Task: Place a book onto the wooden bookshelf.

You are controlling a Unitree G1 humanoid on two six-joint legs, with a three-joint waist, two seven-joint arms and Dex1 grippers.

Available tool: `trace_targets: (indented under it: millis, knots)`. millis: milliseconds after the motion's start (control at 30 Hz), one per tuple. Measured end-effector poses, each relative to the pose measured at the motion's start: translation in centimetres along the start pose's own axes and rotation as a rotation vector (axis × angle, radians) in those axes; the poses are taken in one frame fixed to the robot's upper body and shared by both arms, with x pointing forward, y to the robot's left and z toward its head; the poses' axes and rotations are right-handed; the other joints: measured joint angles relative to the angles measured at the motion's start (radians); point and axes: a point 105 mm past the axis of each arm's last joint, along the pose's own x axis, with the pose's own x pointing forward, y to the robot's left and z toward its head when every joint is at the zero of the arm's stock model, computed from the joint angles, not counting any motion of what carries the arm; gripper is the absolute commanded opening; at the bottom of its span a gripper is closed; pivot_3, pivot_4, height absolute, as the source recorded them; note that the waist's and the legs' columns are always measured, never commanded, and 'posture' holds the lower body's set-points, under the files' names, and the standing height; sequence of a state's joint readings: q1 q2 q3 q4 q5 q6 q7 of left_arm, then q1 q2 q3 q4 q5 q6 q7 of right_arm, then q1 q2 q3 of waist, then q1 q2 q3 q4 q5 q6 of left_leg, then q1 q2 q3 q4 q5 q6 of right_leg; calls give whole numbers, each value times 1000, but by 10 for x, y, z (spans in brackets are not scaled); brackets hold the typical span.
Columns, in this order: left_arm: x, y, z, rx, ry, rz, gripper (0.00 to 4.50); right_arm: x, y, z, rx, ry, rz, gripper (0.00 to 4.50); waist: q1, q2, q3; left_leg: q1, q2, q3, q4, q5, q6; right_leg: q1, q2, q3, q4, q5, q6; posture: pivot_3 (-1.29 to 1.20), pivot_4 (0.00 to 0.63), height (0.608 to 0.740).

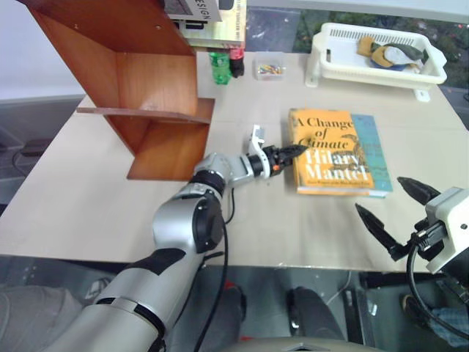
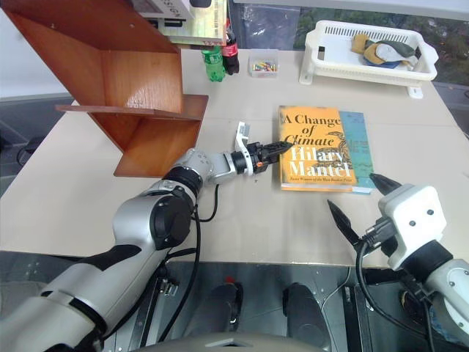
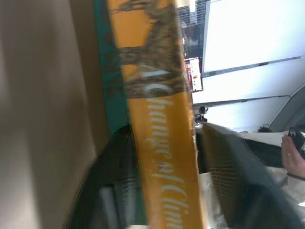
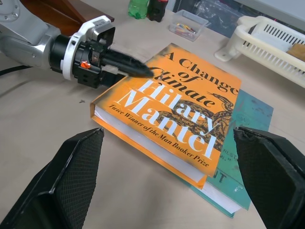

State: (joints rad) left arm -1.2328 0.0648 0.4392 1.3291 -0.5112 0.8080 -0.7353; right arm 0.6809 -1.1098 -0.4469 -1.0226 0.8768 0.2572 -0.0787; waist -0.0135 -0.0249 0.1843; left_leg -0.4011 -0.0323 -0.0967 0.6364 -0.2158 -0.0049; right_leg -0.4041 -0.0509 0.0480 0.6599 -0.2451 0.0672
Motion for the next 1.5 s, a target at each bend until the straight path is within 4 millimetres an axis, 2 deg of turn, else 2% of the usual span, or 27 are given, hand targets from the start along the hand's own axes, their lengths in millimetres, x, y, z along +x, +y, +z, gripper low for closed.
trace_targets:
  millis: [267, 467, 600, 733, 833, 867, 900, 1000, 1067, 1167, 1333, 1400, 1500]
  knots:
    - [-1, 1, 1, -1, -5, 2, 716, 3, -1, 4, 2, -3, 2, 4500, 0, 0, 0, 0, 0, 0, 0, 0, 0, 0, 0, 0, 0, 0, 0, 0, 150, 740]
    - [-9, 1, 7, -8, -16, -5, 716, 6, -3, 8, -15, -21, -4, 4500, -1, 0, 0, 0, 0, 0, 1, 0, 0, 0, 0, 0, 1, 1, -2, 0, 150, 740]
    - [-19, -12, 14, 45, 22, -67, 716, 9, -1, 12, -21, -42, 11, 4500, -3, 0, 0, 0, 0, 0, 1, 0, 0, 0, 1, 0, 1, 2, -3, 0, 150, 740]
    - [-25, -51, 27, 304, 47, -177, 716, 16, 3, 15, -19, -61, 41, 4500, -1, 0, 0, 0, 2, 0, 1, 0, 0, 0, 0, 1, 1, 2, -4, 0, 150, 740]
    - [-32, -58, 23, 432, 49, -186, 716, 19, 5, 17, -19, -69, 65, 4500, -3, 1, 0, 0, 2, 1, 1, 0, 0, 0, 0, 2, 1, 2, -4, 0, 150, 740]
    - [-42, -62, 14, 559, 49, -182, 716, 23, 5, 20, -16, -87, 88, 4500, -9, 0, 0, 1, 4, 2, 1, 0, 0, 0, 0, 4, 1, 2, -4, 0, 150, 740]
    - [-46, -64, 9, 616, 55, -180, 716, 25, 4, 19, -11, -89, 98, 4500, -9, 0, 0, 1, 5, 2, 1, 0, 0, 0, 0, 5, 2, 2, -4, 0, 150, 740]
    - [-64, -79, 7, 909, 49, -131, 716, 29, 2, 18, 2, -91, 147, 4500, -3, 0, 0, 2, 6, 3, 1, 0, 0, 0, 1, 4, 2, 3, -4, 0, 150, 740]
    - [-78, -95, 11, 1193, 19, -90, 716, 29, 5, 13, 18, -75, 205, 4500, 1, 0, 0, 2, 6, 3, 1, 0, 0, 0, 1, 4, 2, 3, -4, 0, 150, 740]
    - [-96, -105, 17, 1533, -9, -6, 716, 29, 8, 6, 30, -46, 294, 4500, 3, 0, 0, 2, 6, 4, 1, 0, 0, 1, 1, 5, 1, 3, -4, 0, 150, 740]
    - [-114, -132, 24, 1864, -50, 44, 716, 35, 1, 9, 13, -75, 354, 4500, 3, 0, 0, 2, 5, 5, 3, 0, 0, 1, 1, 5, 0, 3, -3, 0, 150, 740]
    - [-117, -138, 24, 1919, -51, 53, 716, 36, -2, 8, 9, -75, 354, 4500, 3, -1, 1, 2, 5, 5, 3, 0, 0, 1, 1, 4, 0, 3, -3, 0, 150, 740]
    - [-137, -160, 34, 2157, -20, 144, 716, 46, -11, 10, -14, -121, 371, 4500, -3, -1, 1, 2, 6, 5, 2, 0, 0, 1, 2, 5, 0, 3, -3, 0, 150, 740]
